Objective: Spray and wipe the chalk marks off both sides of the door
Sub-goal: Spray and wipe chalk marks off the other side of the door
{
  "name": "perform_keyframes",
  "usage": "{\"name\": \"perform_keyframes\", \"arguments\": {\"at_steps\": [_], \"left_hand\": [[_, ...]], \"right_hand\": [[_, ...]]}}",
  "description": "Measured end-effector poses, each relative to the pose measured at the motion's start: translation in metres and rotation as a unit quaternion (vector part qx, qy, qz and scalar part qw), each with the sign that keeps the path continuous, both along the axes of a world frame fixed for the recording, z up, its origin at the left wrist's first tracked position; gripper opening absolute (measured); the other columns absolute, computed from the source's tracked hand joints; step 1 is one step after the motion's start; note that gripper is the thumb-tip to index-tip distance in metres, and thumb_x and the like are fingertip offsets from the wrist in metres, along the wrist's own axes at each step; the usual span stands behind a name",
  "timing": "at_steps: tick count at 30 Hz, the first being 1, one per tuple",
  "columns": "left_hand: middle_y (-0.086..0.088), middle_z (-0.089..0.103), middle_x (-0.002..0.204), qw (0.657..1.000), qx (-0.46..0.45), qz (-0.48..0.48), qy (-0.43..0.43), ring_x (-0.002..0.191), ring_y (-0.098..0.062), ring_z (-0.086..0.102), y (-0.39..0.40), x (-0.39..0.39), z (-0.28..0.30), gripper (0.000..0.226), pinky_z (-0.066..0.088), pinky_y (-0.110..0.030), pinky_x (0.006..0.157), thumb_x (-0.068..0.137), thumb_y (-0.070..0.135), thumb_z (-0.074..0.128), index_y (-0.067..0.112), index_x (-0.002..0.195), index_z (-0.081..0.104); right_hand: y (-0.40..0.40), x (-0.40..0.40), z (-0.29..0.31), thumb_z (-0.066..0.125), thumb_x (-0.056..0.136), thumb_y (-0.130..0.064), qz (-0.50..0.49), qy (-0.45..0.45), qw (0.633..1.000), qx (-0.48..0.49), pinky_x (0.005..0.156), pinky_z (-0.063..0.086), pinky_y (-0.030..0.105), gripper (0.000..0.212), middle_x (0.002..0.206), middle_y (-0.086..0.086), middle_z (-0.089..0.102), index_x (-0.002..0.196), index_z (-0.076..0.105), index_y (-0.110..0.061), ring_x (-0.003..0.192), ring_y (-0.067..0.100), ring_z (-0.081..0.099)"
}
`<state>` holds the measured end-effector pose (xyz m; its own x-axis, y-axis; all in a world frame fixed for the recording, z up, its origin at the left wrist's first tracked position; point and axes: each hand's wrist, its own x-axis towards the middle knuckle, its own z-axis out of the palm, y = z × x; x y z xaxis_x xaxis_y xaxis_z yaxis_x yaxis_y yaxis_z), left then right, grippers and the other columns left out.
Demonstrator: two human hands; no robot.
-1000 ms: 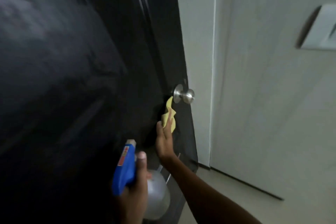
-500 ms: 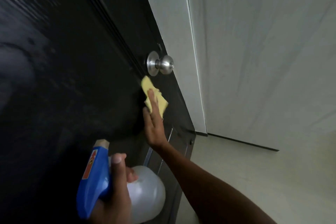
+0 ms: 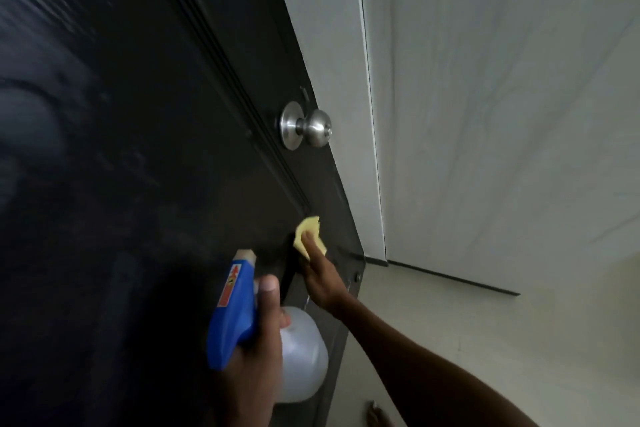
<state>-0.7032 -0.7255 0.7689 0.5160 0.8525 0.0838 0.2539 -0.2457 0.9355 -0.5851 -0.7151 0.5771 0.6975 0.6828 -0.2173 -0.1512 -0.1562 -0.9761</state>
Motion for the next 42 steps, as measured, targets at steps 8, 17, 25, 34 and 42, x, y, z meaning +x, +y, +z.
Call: {"name": "perform_keyframes", "arguments": {"at_steps": [8,17,25,34,42], "left_hand": [[0.017,0.065,0.056,0.997,0.031,0.021,-0.06,0.057,-0.001,0.064,0.013,0.016,0.012,0.084,0.046,-0.005,0.061,0.061,0.095,0.047,0.014,0.076,0.063],[0.002,0.064,0.054,0.994,0.007,0.032,-0.109,0.048,-0.006,0.062,0.013,0.03,0.015,0.046,0.046,-0.009,0.052,0.067,0.064,0.065,0.019,0.074,0.067],[-0.004,0.062,0.053,0.996,0.029,0.065,-0.045,0.054,-0.005,0.064,-0.021,0.061,0.011,0.03,0.046,-0.008,0.054,0.079,0.035,0.075,0.008,0.07,0.065],[0.021,0.07,0.07,0.974,-0.058,0.204,-0.076,0.071,0.019,0.061,-0.099,0.102,0.034,0.025,0.043,0.0,0.062,0.086,0.058,0.056,0.033,0.085,0.059],[0.002,0.054,0.077,0.963,-0.119,0.242,-0.019,0.067,-0.005,0.057,-0.151,0.112,0.033,0.026,0.049,-0.015,0.064,0.088,0.014,0.07,0.027,0.08,0.049]], "right_hand": [[-0.077,0.017,0.099,0.045,0.106,-0.03,-0.133,0.201,0.968,0.075,0.097,0.054,0.046,0.025,0.114,0.012,0.071,0.121,0.063,-0.021,0.109,0.03,0.065],[-0.123,0.055,0.209,0.053,0.1,-0.029,-0.071,0.259,0.949,0.167,0.09,0.058,0.048,0.04,0.123,0.021,0.069,0.132,0.058,-0.006,0.113,0.036,0.068],[-0.146,0.107,0.236,0.07,0.088,-0.029,0.1,0.209,0.968,0.096,0.093,0.056,0.045,0.046,0.123,0.022,0.068,0.125,0.066,-0.003,0.113,0.037,0.067],[-0.164,0.172,0.219,0.069,0.088,-0.055,0.32,-0.003,0.947,0.002,0.097,0.054,0.053,0.042,0.115,0.006,0.07,0.117,0.07,-0.025,0.107,0.026,0.068],[-0.184,0.18,0.208,0.075,0.079,-0.054,0.365,-0.032,0.929,-0.055,0.083,0.054,0.028,0.037,0.102,-0.007,0.073,0.107,0.07,-0.029,0.097,0.012,0.068]]}}
